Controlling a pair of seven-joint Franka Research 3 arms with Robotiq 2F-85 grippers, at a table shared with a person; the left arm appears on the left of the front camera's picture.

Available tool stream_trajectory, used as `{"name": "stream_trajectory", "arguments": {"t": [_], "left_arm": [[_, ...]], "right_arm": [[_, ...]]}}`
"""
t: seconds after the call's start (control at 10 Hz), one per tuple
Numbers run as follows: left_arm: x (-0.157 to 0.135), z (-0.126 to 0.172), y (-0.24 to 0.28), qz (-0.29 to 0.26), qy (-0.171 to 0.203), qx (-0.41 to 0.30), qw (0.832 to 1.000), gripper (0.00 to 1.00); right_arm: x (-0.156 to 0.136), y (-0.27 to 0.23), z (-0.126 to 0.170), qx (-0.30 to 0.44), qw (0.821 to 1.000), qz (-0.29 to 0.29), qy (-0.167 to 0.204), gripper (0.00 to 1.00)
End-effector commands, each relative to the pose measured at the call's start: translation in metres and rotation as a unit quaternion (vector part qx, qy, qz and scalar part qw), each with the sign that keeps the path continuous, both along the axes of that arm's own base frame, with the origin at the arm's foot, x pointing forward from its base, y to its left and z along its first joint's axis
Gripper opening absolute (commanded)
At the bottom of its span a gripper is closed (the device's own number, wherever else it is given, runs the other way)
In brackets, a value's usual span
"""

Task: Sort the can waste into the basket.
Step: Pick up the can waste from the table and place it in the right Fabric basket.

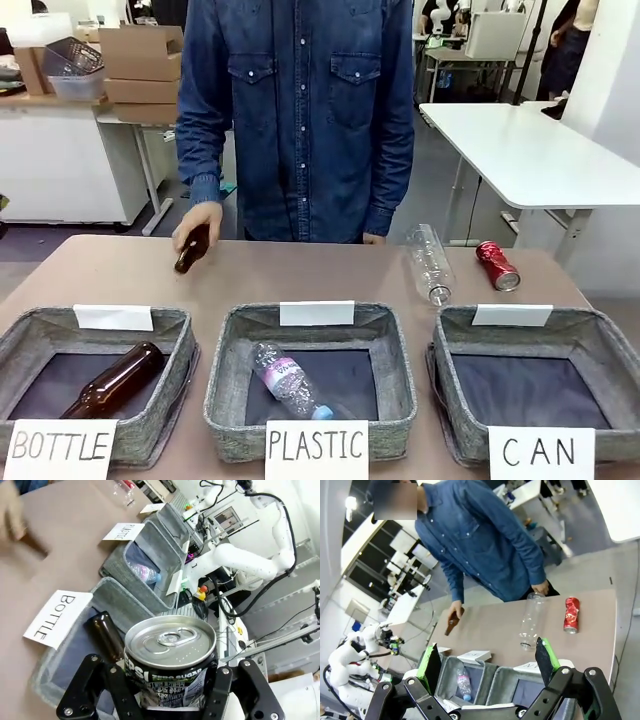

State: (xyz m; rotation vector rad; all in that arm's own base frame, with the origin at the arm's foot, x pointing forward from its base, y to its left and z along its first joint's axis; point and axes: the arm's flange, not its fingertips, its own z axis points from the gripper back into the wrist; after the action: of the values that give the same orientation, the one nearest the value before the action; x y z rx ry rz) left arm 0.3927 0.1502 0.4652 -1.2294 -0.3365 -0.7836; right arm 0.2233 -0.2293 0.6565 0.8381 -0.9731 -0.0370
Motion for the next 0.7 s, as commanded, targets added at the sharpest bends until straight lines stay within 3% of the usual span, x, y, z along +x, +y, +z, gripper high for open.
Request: {"name": "stream_trajectory", "arguments": {"t": [0.0, 0.1, 0.4, 0.5, 0.6], "left_arm": [[0.009, 0.000, 0.000, -0.005, 0.000, 0.005, 1.000, 0.07], [0.012, 0.013, -0.040, 0.016, 0.004, 0.009, 1.000, 0.07], [0.010, 0.045, -0.167, -0.003, -0.002, -0.001, 1.000, 0.07], [0.014, 0.047, -0.168, -0.046, -0.041, 0.056, 0.997, 0.07], [0.023, 0.048, -0.144, -0.032, -0.020, 0.045, 0.998, 0.07]], "right_arm": [[-0.001, -0.001, 0.002, 0.000, 1.000, -0.004, 0.008, 1.00], [-0.001, -0.001, 0.002, 0.000, 1.000, -0.004, 0.008, 1.00], [-0.001, -0.001, 0.002, 0.000, 1.000, -0.004, 0.008, 1.00], [-0.001, -0.001, 0.002, 0.000, 1.000, -0.004, 0.008, 1.00], [-0.001, -0.001, 0.002, 0.000, 1.000, -0.004, 0.008, 1.00]]}}
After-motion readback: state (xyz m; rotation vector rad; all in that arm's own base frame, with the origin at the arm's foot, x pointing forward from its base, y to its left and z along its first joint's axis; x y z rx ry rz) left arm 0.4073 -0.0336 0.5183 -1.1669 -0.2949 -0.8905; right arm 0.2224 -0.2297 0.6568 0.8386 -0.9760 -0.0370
